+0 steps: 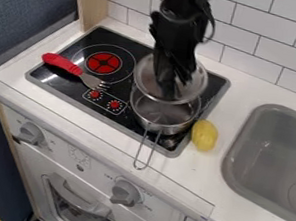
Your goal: Take the silver pot lid and put it on the silver pot
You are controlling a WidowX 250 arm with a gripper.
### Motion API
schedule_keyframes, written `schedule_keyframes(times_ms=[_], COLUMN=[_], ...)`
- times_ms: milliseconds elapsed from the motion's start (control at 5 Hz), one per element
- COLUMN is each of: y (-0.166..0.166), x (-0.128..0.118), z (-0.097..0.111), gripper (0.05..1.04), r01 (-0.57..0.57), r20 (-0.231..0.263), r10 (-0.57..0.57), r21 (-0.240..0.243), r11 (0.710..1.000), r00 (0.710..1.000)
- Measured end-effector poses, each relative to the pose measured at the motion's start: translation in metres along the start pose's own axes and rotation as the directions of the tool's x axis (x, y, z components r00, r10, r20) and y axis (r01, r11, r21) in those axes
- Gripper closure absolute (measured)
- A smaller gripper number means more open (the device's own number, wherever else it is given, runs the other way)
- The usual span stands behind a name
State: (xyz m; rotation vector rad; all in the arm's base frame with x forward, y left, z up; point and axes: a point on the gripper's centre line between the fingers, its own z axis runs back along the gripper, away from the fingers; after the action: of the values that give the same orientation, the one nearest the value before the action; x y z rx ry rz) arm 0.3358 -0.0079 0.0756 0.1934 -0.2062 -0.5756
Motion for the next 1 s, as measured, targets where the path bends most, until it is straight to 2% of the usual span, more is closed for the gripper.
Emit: schedule_keyframes(times_ms=[200, 400, 600, 800, 1000], y=[-0.004, 0.004, 0.006, 0.006, 0.002], x=[-0.012, -0.016, -0.014, -0.008, -0.005], z=[0.005, -0.005, -0.020, -0.030, -0.030], gripper=[1.030, 1.030, 1.030, 1.030, 1.030], r01=[0.034, 0.031, 0.036, 0.052, 0.068], r20=[-0.024, -0.086, -0.123, -0.137, -0.116], r10=[-0.034, -0.025, -0.027, -0.044, -0.065], r21=[0.026, 0.069, 0.074, 0.053, 0.026], r11=[0.999, 0.997, 0.997, 0.997, 0.997], r00=[0.999, 0.996, 0.992, 0.990, 0.991])
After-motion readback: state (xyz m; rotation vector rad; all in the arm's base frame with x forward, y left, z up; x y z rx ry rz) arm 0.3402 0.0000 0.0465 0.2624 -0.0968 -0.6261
